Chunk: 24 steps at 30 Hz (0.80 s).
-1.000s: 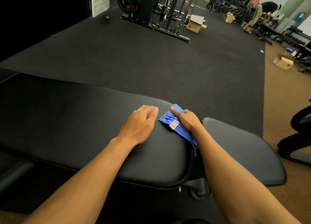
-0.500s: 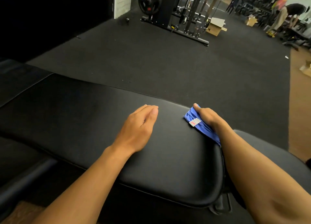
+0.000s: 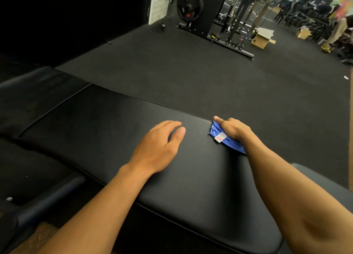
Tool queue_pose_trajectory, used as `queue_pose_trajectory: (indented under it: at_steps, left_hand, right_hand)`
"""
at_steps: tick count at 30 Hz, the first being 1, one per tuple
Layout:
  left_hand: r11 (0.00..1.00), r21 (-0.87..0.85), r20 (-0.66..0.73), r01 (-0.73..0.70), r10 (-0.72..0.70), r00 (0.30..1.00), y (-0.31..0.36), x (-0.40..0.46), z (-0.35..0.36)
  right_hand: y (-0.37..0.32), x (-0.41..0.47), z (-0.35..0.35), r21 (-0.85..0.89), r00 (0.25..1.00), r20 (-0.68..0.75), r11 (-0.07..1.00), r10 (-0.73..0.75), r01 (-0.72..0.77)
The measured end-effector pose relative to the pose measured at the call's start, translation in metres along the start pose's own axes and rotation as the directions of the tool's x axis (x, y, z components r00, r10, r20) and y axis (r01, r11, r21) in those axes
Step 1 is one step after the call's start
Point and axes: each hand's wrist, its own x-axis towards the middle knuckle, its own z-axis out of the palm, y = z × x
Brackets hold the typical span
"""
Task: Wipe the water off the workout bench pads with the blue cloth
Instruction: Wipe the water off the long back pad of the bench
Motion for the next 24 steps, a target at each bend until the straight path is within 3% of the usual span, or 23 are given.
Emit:
queue_pose_trajectory:
  at_steps: [6, 17, 24]
  left_hand:
    - [0.994, 0.108, -0.038, 0.012, -0.008, 0.999, -0.022, 0.001, -0.035]
    - [0.99, 0.125, -0.096, 0.068, -0.056, 0.994, -0.06, 0.013, -0.085]
    - [0.997, 0.073, -0.17, 0.032, -0.019, 0.985, -0.075, 0.007, -0.116]
  right_hand:
    - [-0.111, -0.005, 0.029, -0.088, 0.977, -0.006, 0.973, -0.215, 0.214]
    - [-0.201, -0.003, 0.059, -0.176, 0.932, -0.054, 0.922, -0.359, 0.345]
    - [-0.258, -0.011, 0.078, -0.167, 0.891, -0.058, 0.884, -0.451, 0.437]
